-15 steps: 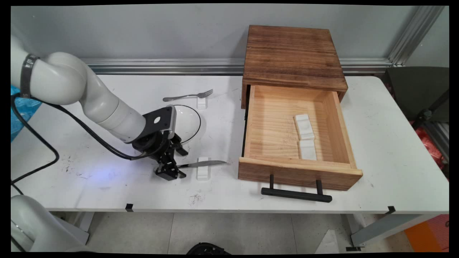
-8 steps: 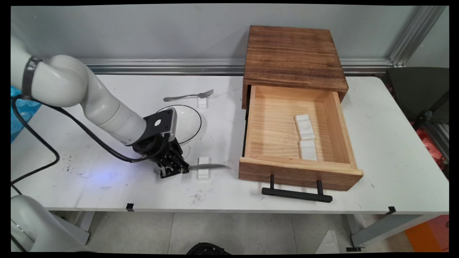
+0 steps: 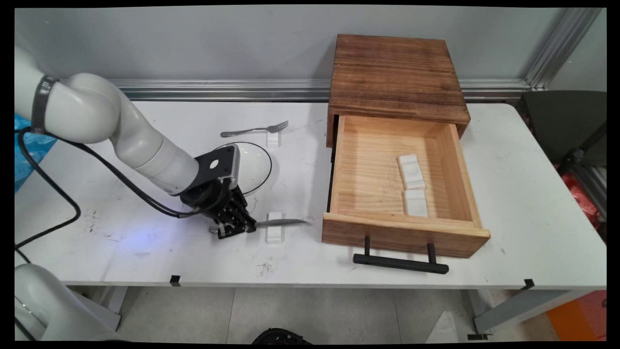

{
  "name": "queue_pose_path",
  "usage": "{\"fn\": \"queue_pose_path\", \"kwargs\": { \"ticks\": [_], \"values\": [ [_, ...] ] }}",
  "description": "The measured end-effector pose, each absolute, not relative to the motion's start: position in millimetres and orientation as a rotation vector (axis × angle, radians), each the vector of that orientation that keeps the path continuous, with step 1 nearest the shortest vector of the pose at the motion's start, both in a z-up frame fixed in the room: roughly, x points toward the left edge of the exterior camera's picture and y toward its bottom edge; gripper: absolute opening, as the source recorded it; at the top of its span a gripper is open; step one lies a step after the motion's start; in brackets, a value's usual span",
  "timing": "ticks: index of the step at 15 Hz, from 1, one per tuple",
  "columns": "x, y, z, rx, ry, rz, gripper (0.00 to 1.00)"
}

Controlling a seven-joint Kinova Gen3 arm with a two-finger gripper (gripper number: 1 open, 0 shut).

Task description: Place the picked object into the drawer

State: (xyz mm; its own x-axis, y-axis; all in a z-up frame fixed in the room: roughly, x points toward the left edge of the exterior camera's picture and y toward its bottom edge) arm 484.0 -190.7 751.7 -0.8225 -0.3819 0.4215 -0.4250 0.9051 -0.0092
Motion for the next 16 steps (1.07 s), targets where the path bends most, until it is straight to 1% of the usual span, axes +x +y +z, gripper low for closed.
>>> {"fn": "queue_pose_path", "kwargs": {
  "ticks": [3, 4, 12, 16],
  "values": [
    [484, -195, 760, 0.593, -2.647, 0.152, 0.0],
    [488, -180, 765, 0.613, -2.643, 0.159, 0.0],
    [495, -190, 802, 0.603, -2.644, 0.151, 0.0],
    [501, -201, 828, 0.584, -2.65, 0.153, 0.0]
  ]
}}
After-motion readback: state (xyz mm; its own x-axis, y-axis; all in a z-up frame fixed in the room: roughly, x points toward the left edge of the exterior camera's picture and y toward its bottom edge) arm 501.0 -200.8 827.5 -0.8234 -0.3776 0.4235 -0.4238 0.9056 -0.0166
